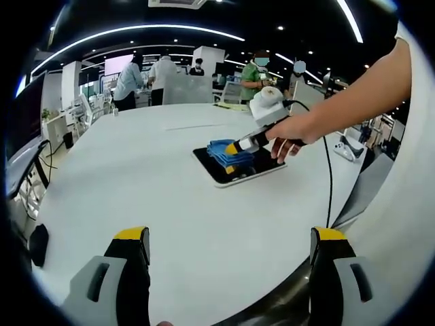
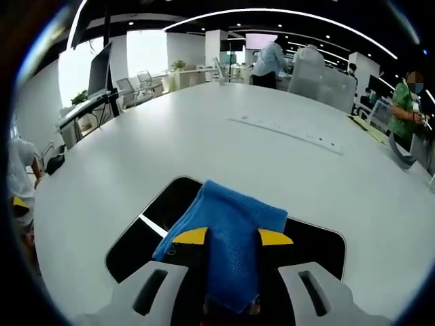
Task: Wipe the mirror surface with the cleaning cloth until all visible marks leave the cleaned area.
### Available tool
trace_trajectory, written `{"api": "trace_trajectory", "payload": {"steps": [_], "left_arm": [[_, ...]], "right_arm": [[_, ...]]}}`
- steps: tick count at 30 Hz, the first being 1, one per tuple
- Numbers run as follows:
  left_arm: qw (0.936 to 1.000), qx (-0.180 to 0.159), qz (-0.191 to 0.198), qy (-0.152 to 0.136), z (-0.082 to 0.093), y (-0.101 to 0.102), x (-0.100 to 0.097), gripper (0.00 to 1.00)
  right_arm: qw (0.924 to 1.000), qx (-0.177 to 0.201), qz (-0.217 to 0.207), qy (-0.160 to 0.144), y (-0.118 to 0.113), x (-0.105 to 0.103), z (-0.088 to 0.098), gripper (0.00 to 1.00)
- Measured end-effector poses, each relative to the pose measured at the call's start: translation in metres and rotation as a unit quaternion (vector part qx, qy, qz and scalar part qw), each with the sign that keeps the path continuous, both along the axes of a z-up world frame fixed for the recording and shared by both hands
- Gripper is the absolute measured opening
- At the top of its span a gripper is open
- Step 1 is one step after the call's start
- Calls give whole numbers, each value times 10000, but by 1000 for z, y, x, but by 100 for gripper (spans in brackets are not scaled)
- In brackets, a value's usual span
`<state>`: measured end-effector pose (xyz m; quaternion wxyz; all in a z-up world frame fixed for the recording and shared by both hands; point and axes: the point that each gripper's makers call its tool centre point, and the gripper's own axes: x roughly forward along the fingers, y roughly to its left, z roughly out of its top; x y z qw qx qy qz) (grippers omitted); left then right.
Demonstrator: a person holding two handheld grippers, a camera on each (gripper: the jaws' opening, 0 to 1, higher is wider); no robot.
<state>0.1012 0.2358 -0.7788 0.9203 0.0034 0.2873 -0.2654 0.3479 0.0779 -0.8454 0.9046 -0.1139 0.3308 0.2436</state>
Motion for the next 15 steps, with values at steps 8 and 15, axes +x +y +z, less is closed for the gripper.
{"api": "trace_trajectory", "payload": {"steps": [8, 15], "left_arm": [[10000, 17, -60, -26, 3, -3, -2, 99], [9999, 40, -127, -39, 3, -5, -7, 99]], "right_arm": [[10000, 15, 18, -22, 1, -3, 2, 23], [10000, 37, -2, -36, 1, -15, 1, 24]]}}
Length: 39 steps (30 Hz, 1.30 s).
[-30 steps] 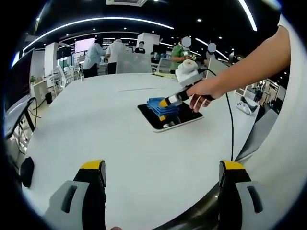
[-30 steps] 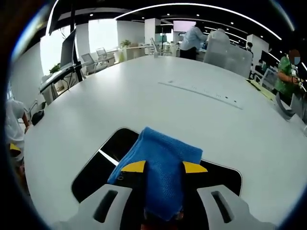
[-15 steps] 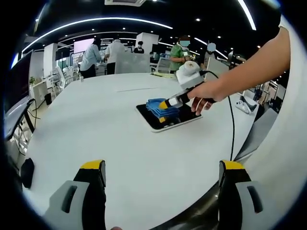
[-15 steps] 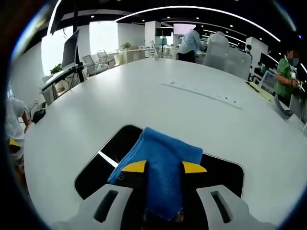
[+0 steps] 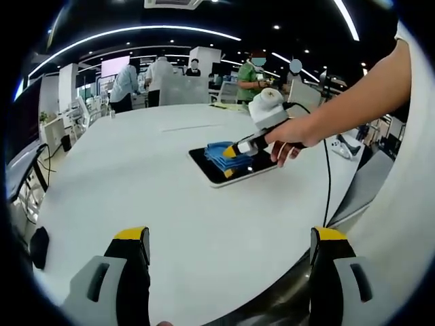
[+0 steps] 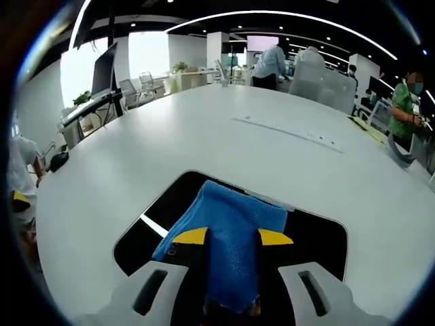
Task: Wipe the mirror surface with the cleaning cloth until all visible marks leave the cleaned area.
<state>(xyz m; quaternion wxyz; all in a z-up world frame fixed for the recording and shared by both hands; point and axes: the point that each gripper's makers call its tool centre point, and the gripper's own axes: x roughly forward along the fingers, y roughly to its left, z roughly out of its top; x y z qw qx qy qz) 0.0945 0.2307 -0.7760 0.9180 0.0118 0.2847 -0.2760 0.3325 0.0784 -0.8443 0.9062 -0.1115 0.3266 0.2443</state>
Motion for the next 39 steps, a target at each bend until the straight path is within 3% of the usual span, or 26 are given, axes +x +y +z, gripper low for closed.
{"api": "trace_trajectory", "payload": {"steps": [9, 39], "left_arm": [[9999, 43, 88, -28, -1, 9, -4, 99], [9998, 9, 152, -118, 1, 5, -12, 99]], "right_arm": [[10000, 0, 39, 2, 0, -17, 1, 24], [9999, 18, 39, 103, -1, -26, -1, 24]]}}
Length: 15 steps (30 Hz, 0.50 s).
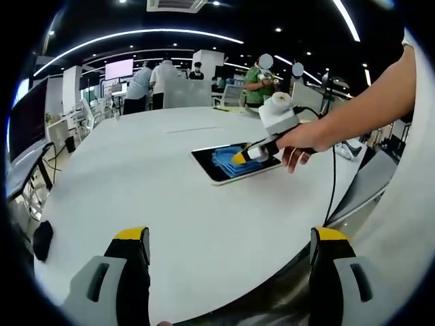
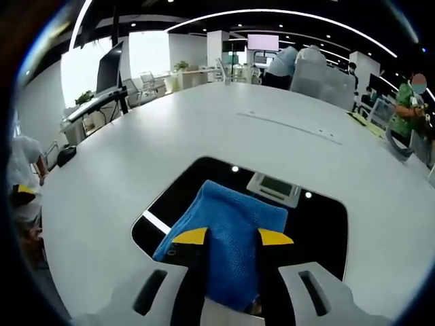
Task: Wipe the mirror surface with the cleaning cloth until all visible marks leave the cleaned area.
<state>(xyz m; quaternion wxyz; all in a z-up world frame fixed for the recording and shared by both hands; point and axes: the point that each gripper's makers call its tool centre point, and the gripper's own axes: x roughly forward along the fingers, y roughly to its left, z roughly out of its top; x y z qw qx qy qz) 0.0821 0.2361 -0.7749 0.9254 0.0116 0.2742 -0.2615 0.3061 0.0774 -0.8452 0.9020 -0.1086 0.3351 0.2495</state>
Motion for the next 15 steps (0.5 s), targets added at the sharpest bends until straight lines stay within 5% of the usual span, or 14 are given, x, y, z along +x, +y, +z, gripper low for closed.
{"api": "trace_trajectory", "payload": {"steps": [15], "left_arm": [[10000, 30, -4, -8, 3, -5, 1, 99]], "right_arm": [[9999, 31, -77, 112, 0, -4, -2, 24]]}}
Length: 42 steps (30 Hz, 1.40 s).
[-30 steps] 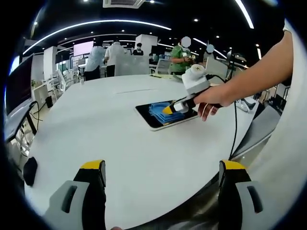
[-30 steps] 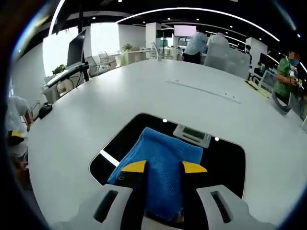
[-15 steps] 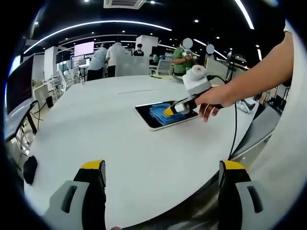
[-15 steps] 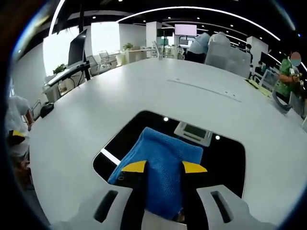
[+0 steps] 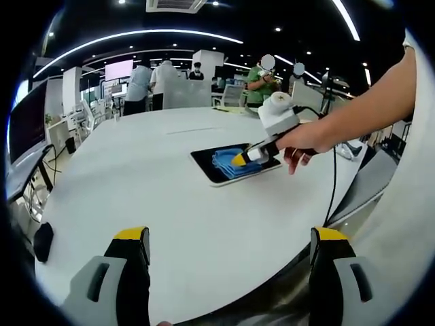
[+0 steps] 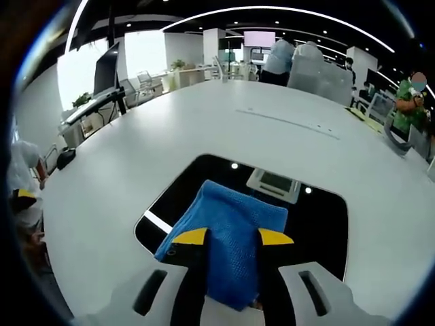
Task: Wipe the mirror surface with the cleaning cloth until all visible marks leave the cleaned area.
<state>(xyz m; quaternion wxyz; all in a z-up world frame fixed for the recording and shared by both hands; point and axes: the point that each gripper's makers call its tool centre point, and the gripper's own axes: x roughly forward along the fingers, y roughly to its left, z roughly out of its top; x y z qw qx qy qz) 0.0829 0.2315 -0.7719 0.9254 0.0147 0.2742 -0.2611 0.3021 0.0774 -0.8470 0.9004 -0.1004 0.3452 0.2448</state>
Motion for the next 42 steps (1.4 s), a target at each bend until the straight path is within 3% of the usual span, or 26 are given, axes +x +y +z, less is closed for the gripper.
{"api": "trace_trajectory", "payload": {"steps": [19, 42], "left_arm": [[10000, 46, -42, 15, 2, -6, -1, 99], [9999, 108, -40, 26, 2, -8, 1, 99]], "right_arm": [[10000, 19, -87, -18, 0, -10, 0, 24], [9996, 74, 255, -116, -1, -18, 2, 24]]}}
